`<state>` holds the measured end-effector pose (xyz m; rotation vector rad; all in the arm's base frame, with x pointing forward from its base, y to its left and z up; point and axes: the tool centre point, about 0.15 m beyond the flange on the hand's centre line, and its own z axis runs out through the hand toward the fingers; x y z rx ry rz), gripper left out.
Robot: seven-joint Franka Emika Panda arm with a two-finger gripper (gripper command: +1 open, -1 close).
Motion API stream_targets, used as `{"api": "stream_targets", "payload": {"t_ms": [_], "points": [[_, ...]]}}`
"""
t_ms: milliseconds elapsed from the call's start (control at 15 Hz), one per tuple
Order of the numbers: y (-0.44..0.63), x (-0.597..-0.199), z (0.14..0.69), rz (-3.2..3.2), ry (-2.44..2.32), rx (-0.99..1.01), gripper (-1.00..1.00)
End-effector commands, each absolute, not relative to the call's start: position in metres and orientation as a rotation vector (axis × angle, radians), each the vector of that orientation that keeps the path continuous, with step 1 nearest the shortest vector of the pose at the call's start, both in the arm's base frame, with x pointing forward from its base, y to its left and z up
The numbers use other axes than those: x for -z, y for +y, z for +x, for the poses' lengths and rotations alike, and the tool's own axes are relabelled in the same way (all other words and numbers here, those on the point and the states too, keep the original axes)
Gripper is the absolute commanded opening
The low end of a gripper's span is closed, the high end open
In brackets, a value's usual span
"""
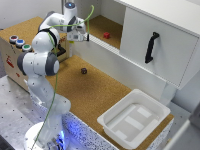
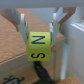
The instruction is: Put the yellow object on top of the drawer
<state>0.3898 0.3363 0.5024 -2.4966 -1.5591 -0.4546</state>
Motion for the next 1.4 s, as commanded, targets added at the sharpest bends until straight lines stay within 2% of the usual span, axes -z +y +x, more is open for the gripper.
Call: {"api": "stream_targets", "payload": {"t_ms": [0, 467, 867, 933, 1333], "points": [[0.419, -0.519, 0.364, -2.190, -2.057, 0.191, -1.00], [0.486, -0.477, 0.344, -1.868, -2.425, 0.004, -1.00], [0.502, -0.441, 0.352, -1.959, -2.338, -0.052, -1.00], [0.502, -0.440, 0.351, -1.973, -2.338, -0.056, 1.00], [0.499, -0.474, 0.340, -1.994, -2.340, 0.012, 1.00]]}}
